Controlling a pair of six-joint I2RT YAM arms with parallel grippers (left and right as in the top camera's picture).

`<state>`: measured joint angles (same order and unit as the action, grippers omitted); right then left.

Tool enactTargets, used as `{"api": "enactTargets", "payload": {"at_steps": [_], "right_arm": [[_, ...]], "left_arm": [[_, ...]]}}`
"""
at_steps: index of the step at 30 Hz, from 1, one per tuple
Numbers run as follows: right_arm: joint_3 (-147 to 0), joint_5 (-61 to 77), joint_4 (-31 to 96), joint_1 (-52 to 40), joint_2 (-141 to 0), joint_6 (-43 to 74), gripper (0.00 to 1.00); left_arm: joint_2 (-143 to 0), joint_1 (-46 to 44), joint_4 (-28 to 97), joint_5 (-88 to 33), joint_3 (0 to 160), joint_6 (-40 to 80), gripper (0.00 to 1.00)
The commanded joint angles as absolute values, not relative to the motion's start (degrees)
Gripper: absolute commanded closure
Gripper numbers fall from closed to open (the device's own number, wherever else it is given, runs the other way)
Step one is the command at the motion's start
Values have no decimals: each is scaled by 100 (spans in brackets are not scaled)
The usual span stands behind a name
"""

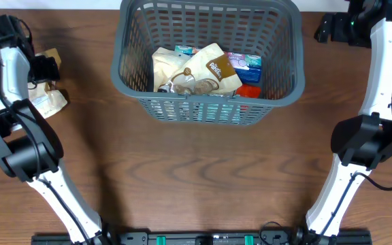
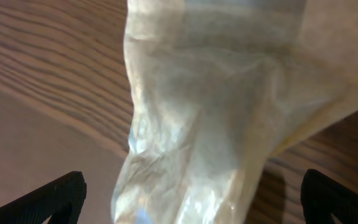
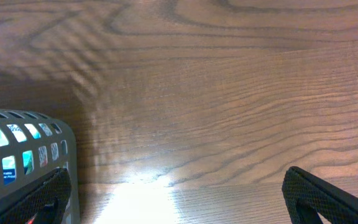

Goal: Pack container
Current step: 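Move the left gripper to the remaining beige pouch at left, then grasp the beige pouch and lift it toward the basket with the left gripper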

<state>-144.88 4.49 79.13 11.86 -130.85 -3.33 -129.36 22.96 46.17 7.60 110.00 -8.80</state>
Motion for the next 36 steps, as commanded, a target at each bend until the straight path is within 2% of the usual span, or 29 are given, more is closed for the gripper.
{"api": "enactTargets", "payload": {"at_steps": [1, 20, 24, 29, 33, 34, 36], "right_arm": [[-14459, 495, 7935, 1160, -13074, -261, 1], [-14459, 495, 8005, 1155, -13074, -261, 1], [-14459, 495, 8016, 1155, -13074, -263, 1], [-14459, 495, 8018, 1155, -13074, -263, 1], [-14459, 495, 8018, 1155, -13074, -263, 1], [-14459, 495, 8018, 1155, -13074, -263, 1], [-14459, 495, 8020, 1155, -13074, -266, 1]], "left_arm": [[-13148, 2447, 4611, 443, 10973, -939, 1], [-13736, 2558, 4770, 73, 10962, -934, 1], [-13616, 2543, 4882, -191, 10965, -932, 18], [-13334, 2510, 5041, -478, 10965, -899, 60], [-12958, 2473, 5234, -482, 10965, -733, 90], [-12849, 2464, 5284, -484, 10965, -711, 94], [-12586, 2438, 5404, -502, 10965, -607, 94]]}}
